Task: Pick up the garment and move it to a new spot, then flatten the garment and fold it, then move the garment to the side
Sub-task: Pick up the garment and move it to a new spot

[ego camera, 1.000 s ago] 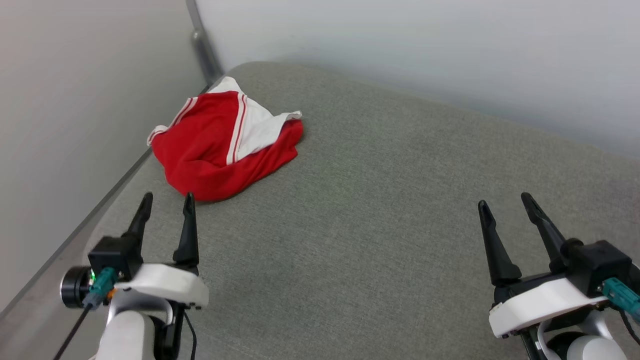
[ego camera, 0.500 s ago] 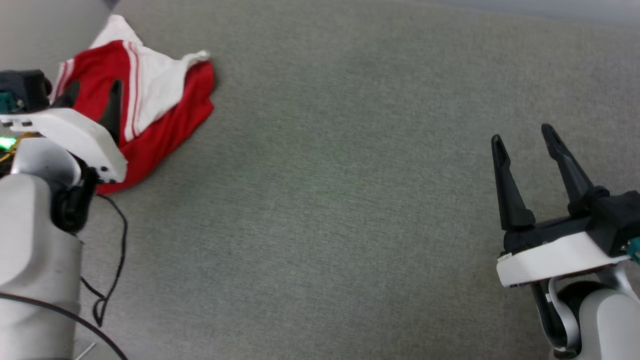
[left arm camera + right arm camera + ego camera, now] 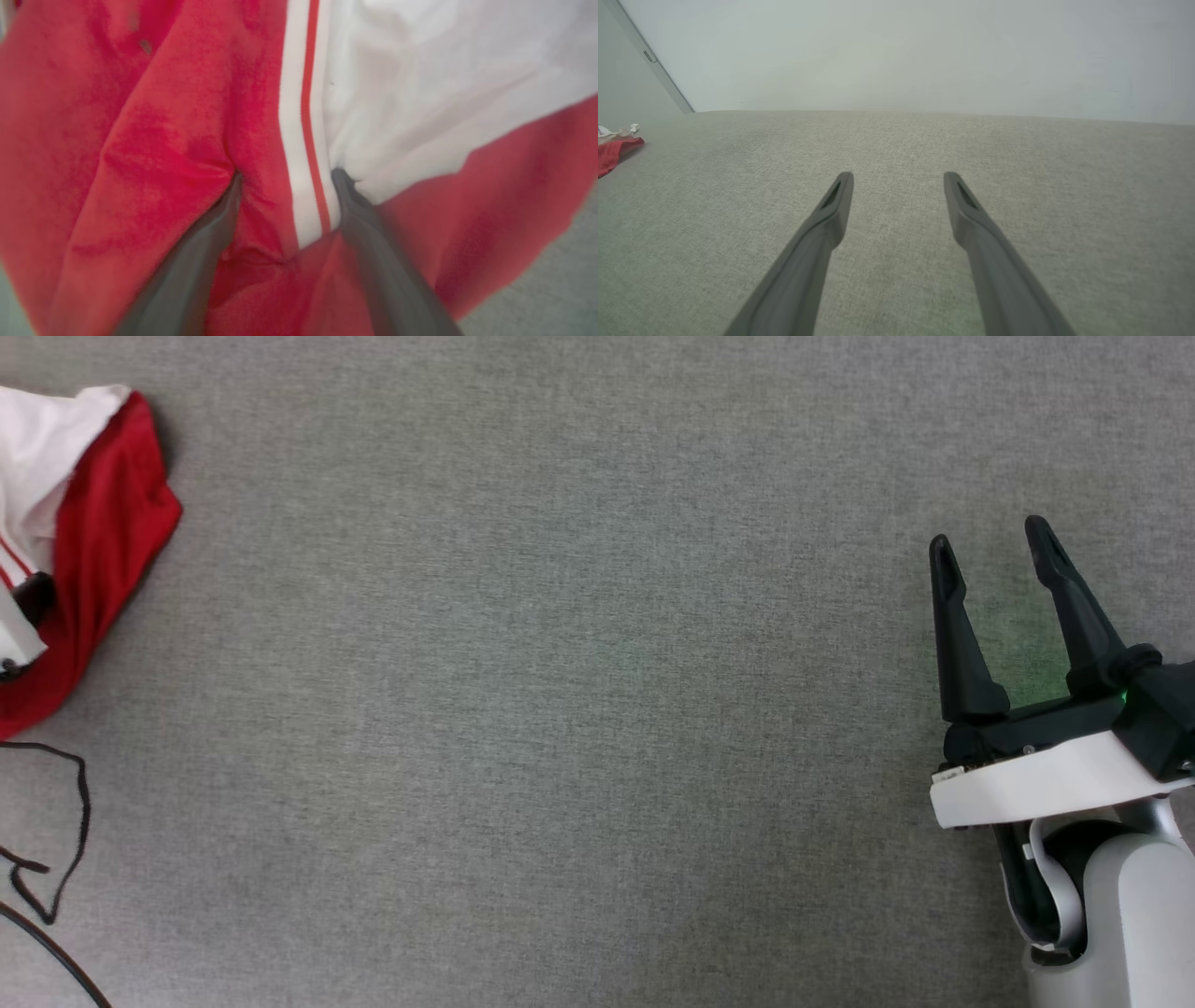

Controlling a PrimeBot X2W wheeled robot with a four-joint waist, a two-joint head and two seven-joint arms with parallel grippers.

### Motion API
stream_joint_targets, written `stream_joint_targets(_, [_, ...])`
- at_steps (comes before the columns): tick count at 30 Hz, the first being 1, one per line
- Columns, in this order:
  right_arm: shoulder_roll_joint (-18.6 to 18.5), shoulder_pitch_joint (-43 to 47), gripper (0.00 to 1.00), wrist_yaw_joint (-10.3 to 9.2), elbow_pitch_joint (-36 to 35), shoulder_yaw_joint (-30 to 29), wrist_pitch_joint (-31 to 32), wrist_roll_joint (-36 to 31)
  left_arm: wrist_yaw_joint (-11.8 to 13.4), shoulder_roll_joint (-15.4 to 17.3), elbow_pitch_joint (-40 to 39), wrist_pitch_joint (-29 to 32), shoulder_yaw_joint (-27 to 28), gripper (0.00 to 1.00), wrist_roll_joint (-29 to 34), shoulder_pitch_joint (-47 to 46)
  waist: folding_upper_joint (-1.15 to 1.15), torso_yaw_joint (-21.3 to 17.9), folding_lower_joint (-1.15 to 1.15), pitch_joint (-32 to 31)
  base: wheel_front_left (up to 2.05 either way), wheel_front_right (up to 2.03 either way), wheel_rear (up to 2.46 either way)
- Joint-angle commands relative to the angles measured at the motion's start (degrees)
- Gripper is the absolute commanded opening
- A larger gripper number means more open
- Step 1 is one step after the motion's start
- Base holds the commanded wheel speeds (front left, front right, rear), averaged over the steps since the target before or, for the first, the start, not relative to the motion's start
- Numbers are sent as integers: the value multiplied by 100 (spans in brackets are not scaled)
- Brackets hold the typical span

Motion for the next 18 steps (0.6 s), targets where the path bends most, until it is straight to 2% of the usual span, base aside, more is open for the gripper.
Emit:
stream_joint_targets(1, [2, -96, 100, 0, 30, -14, -51, 33, 5, -201, 417, 423, -99, 100, -54, 220, 0, -101, -1, 107, 0, 0, 0])
stream_joint_targets(3, [2, -104, 100, 0, 38, -23, -54, 37, 5, -216, 497, 528, -119, 100, -64, 239, 0, -102, -1, 110, 0, 0, 0])
stream_joint_targets(4, [2, -108, 100, 0, 49, -36, -57, 39, 19, -237, 533, 552, -113, 76, -95, 230, 0, -97, -1, 109, 0, 0, 0])
stream_joint_targets(5, [2, -111, 100, 0, 53, -49, -57, 36, 33, -252, 553, 521, -120, 25, -95, 211, 0, -88, -1, 95, 0, 0, 0])
stream_joint_targets(6, [2, -110, 100, 0, 58, -58, -52, 27, 28, -255, 519, 417, -150, 0, -55, 204, 0, -78, -1, 72, 0, 0, 0])
stream_joint_targets(9, [2, -93, 100, 0, 77, -75, -44, -1, 38, -210, 364, -27, -179, 0, 30, 161, 0, -29, -1, -57, 0, 0, 0])
stream_joint_targets(14, [2, 39, 100, 0, 134, -104, -59, 11, 100, -123, 54, -1150, -214, 0, 254, -44, 0, 78, -1, -458, 0, 0, 0])
stream_joint_targets(18, [2, 187, 100, 0, 203, -166, -91, 95, 172, -189, -114, -2037, -294, 0, 429, -128, 0, 168, -1, -914, 0, 0, 0])
